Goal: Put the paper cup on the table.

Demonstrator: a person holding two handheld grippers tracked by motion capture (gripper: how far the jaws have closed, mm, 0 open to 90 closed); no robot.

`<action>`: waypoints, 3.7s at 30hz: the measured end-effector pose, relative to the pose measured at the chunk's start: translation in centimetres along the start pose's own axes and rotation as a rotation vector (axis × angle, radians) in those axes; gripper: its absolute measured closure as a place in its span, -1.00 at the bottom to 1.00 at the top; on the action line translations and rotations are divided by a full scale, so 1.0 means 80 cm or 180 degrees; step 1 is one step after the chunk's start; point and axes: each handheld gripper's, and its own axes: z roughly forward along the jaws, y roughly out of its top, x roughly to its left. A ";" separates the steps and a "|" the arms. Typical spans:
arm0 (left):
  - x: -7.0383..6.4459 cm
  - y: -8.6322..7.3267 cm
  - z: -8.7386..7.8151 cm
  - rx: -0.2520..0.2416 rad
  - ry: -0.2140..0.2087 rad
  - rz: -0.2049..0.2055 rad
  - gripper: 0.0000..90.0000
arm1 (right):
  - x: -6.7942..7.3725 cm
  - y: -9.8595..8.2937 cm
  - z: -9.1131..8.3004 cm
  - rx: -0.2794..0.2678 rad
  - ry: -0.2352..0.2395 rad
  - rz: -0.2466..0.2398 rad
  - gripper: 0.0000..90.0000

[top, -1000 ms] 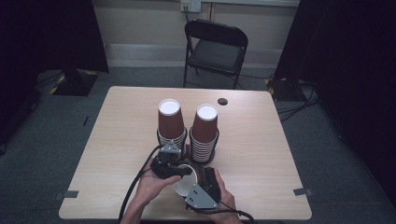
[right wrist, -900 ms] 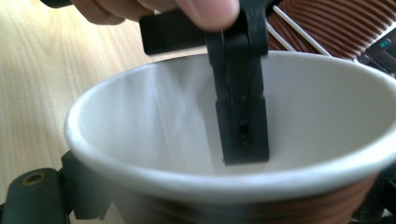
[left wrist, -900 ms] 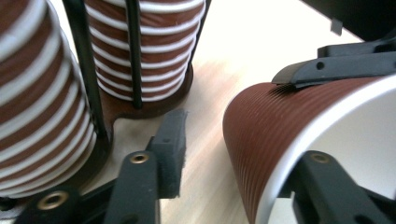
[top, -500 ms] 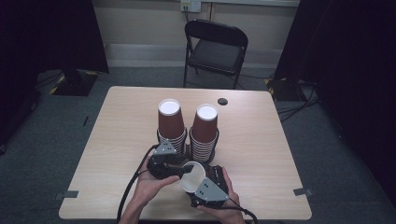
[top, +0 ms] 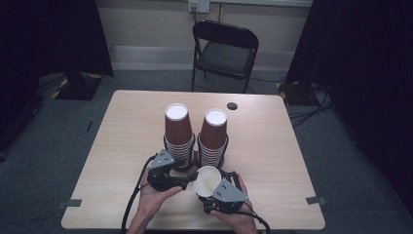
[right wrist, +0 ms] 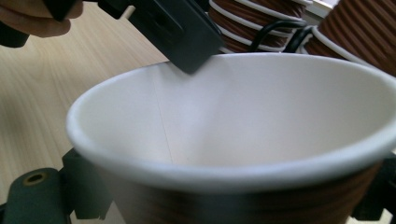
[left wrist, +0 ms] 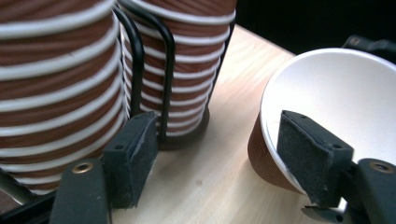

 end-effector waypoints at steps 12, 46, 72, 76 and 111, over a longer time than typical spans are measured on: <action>0.011 -0.019 -0.012 -0.0209 0.0171 0.0072 -0.56 | -0.026 -0.013 -0.007 0.0040 -0.0132 0.0340 -0.76; 0.004 -0.088 -0.024 -0.0698 0.1104 0.0187 -0.66 | -0.127 -0.027 -0.009 -0.0228 -0.0511 0.1188 -0.75; -0.004 -0.097 -0.021 -0.0830 0.1295 0.0244 -0.66 | -0.199 -0.067 0.032 -0.0310 -0.1065 0.1505 -0.76; -0.003 -0.099 -0.023 -0.0921 0.1285 0.0197 -0.65 | -0.205 -0.076 0.038 -0.0268 -0.1087 0.1543 -0.76; -0.008 -0.100 -0.022 -0.0932 0.1345 0.0304 -0.65 | -0.209 -0.095 0.042 0.0506 -0.1083 0.1611 -0.71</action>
